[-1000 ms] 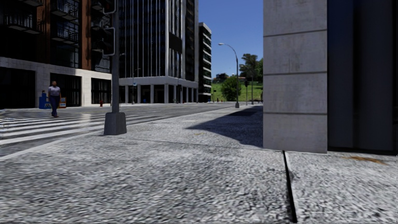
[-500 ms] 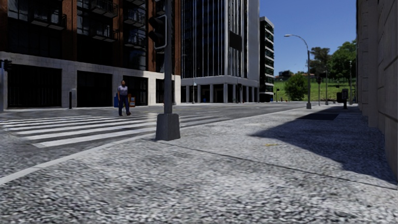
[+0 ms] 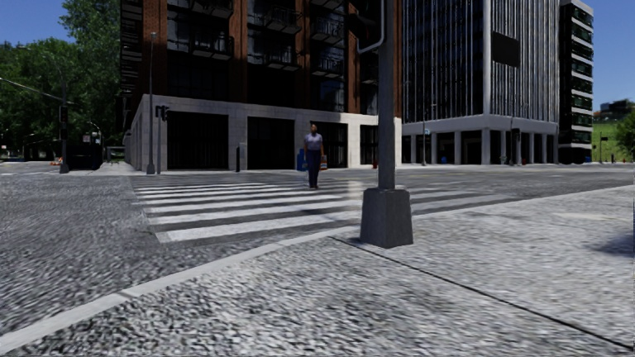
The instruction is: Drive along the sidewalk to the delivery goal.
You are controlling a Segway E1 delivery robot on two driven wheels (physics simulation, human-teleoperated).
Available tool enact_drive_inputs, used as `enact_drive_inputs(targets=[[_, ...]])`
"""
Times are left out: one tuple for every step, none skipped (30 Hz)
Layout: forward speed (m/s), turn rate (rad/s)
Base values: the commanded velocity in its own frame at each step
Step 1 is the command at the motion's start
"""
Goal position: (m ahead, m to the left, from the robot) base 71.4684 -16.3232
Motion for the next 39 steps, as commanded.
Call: enact_drive_inputs(targets=[[2.00,0.78],[2.00,0.69],[2.00,0.56],[2.00,0.49],[2.00,0.49],[2.00,0.48],[2.00,0.48],[2.00,0.48],[2.00,0.47],[2.00,0.47],[2.00,0.38],[2.00,0.24],[2.00,0.19],[2.00,0.18],[2.00,0.18],[2.00,0.18],[2.00,0.18],[2.00,0.18],[2.00,0.18],[2.00,0.18],[2.00,0.18],[2.00,0.17],[2.00,0.12],[2.00,0.08],[2.00,0.08],[2.00,0.04],[2.00,0.01],[2.00,0.00],[2.00,0.00],[2.00,0.00],[2.00,0.00],[2.00,0.00],[2.00,0.00],[2.00,0.00],[2.00,0.00],[2.00,0.00],[2.00,0.00],[2.00,0.00],[2.00,0.00]])
